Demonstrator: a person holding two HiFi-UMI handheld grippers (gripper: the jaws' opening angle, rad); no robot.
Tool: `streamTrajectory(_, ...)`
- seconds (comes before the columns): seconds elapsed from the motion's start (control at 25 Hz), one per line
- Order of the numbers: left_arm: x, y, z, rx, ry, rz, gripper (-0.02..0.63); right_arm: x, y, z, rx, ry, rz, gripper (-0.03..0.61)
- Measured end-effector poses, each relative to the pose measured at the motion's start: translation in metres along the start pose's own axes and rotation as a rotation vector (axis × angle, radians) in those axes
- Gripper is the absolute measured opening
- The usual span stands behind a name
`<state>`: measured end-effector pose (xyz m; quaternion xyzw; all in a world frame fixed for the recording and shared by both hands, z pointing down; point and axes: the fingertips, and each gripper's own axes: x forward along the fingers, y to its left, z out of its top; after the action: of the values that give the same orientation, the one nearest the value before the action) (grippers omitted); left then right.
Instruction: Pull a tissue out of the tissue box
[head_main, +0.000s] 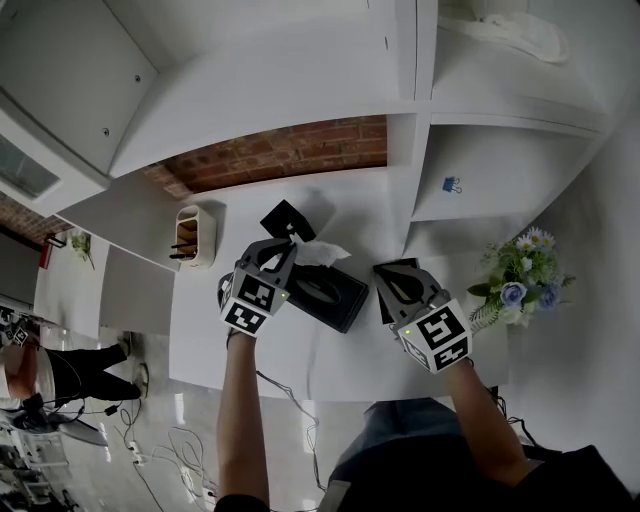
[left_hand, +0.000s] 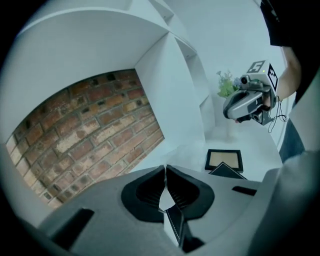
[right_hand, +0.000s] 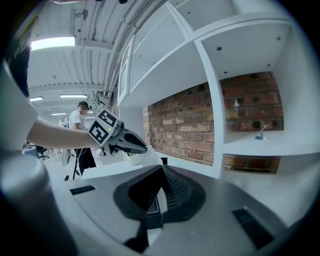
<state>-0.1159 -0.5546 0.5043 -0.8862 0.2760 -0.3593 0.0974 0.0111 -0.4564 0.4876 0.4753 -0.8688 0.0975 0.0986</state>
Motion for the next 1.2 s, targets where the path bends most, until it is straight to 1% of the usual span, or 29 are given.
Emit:
streamTrajectory(0.16, -0.03, 0.013, 0.021, -0.091, -0.102, 0.085, 0.015, -0.003, 0.003, 0.012, -0.012, -0.027, -0.006, -0.002)
streamTrajectory(0.32, -0.068, 0.028, 0.038, -0.188, -0.206, 0.214, 0.015, -0.004, 0.002, 0.029, -0.015, -0.08, -0.022, -0.002)
streamTrajectory(0.48, -0.114, 0.039, 0.048, -0.335, -0.324, 0.37, 0.015, -0.007, 0.008, 0.046, -0.018, -0.134, -0.029, -0.002)
streamTrajectory(0.56, -0.137, 0.042, 0.049, -0.415, -0.384, 0.452, 0.015, -0.007, 0.013, 0.054, -0.016, -0.163, -0.023, -0.002)
streamTrajectory(0.64, -0.157, 0.039, 0.045, -0.488, -0.428, 0.522, 0.015, -0.006, 0.019, 0.061, -0.007, -0.189, -0.011, -0.002)
streamTrajectory(0.76, -0.176, 0.026, 0.035, -0.576, -0.462, 0.597, 0.015, -0.005, 0.03, 0.069, 0.001, -0.217, 0.011, -0.002)
streamTrajectory(0.84, -0.182, 0.014, 0.026, -0.622, -0.467, 0.626, 0.015, -0.004, 0.036, 0.074, 0.0, -0.227, 0.024, -0.002)
streamTrajectory(0.92, -0.185, 0.001, 0.014, -0.656, -0.456, 0.638, 0.015, -0.004, 0.041, 0.077, -0.003, -0.233, 0.035, -0.002)
streamTrajectory(1.08, -0.187, -0.018, -0.004, -0.675, -0.423, 0.646, 0.015, -0.004, 0.048, 0.074, -0.002, -0.231, 0.044, -0.002)
streamTrajectory(1.2, -0.19, -0.023, -0.007, -0.675, -0.418, 0.647, 0.015, -0.004, 0.049, 0.071, 0.006, -0.225, 0.048, -0.002)
